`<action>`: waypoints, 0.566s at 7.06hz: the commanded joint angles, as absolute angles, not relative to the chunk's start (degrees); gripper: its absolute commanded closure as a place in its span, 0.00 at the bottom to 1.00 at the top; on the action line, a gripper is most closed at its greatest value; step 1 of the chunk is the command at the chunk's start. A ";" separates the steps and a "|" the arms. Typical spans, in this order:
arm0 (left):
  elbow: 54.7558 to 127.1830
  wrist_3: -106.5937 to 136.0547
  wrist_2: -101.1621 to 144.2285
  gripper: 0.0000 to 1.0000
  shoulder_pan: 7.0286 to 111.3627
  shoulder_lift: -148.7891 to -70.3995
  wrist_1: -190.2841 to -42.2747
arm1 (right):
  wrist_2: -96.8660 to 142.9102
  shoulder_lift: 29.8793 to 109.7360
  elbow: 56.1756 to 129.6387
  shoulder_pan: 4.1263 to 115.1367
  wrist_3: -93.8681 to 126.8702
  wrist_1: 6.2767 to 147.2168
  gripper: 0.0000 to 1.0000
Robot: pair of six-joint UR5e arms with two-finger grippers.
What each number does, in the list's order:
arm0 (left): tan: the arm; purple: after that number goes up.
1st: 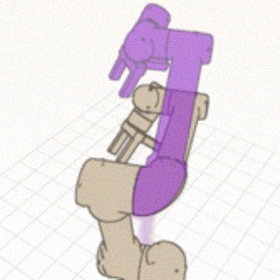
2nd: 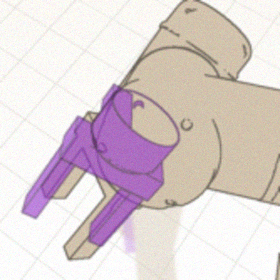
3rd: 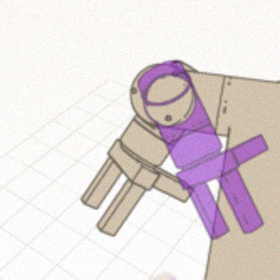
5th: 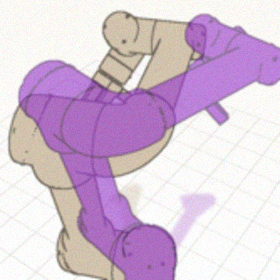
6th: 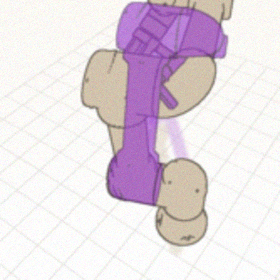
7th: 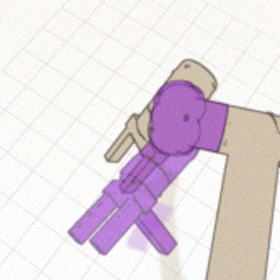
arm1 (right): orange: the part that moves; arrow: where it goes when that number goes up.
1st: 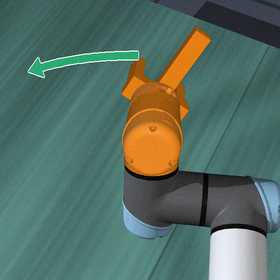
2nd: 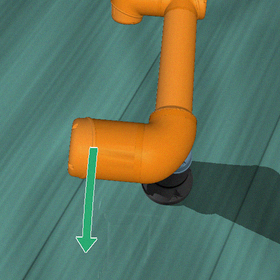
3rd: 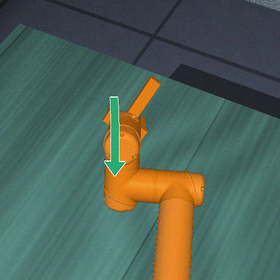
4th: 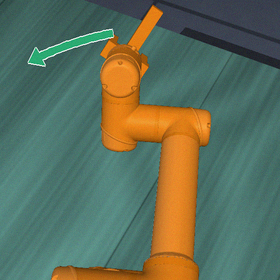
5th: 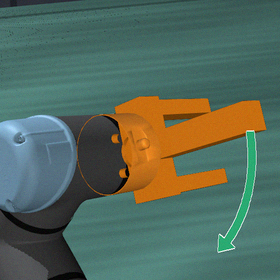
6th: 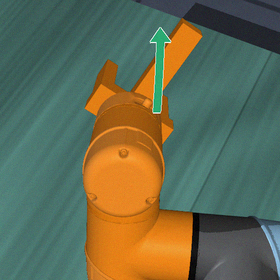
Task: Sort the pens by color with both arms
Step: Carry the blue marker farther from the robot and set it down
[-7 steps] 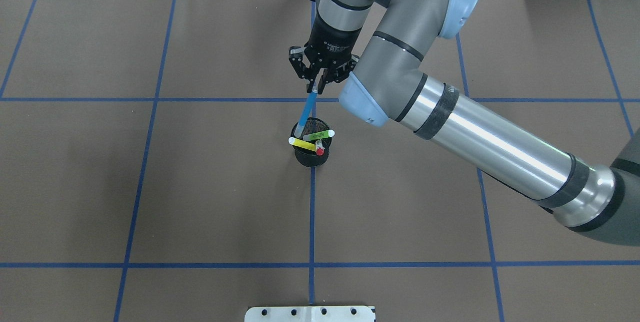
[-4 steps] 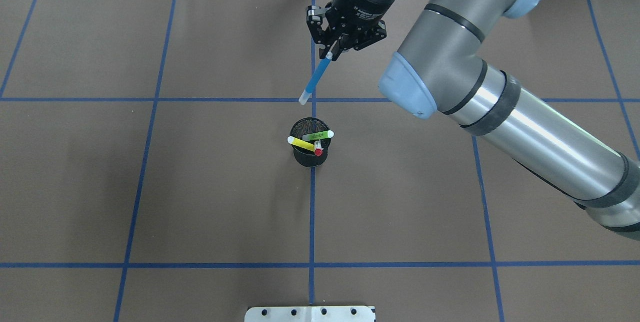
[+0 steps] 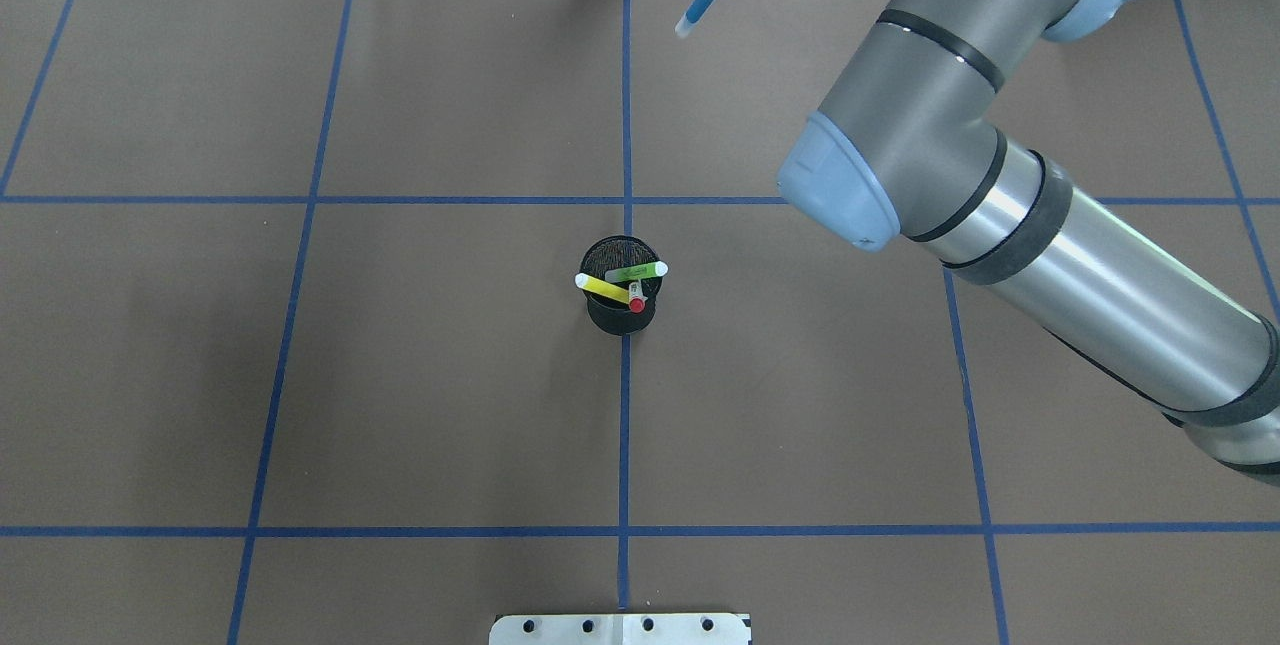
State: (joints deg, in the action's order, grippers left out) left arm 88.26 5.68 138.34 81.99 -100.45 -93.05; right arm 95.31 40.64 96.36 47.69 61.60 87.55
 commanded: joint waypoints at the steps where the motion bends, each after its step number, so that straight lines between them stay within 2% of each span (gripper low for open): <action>1: 86.84 5.62 138.34 0.00 81.91 -100.98 -93.08 | 70.43 39.65 84.19 43.18 62.74 74.79 1.00; 2: 86.66 5.62 138.34 0.00 81.91 -100.99 -93.08 | 65.18 39.55 78.02 40.37 67.63 69.31 1.00; 4: 84.73 5.54 138.25 0.00 81.91 -101.16 -94.64 | 52.88 40.16 72.88 36.14 68.29 65.59 1.00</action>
State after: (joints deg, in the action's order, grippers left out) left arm 85.77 5.57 138.32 81.91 -101.09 -93.48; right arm 60.48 39.93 76.53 38.67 67.45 68.61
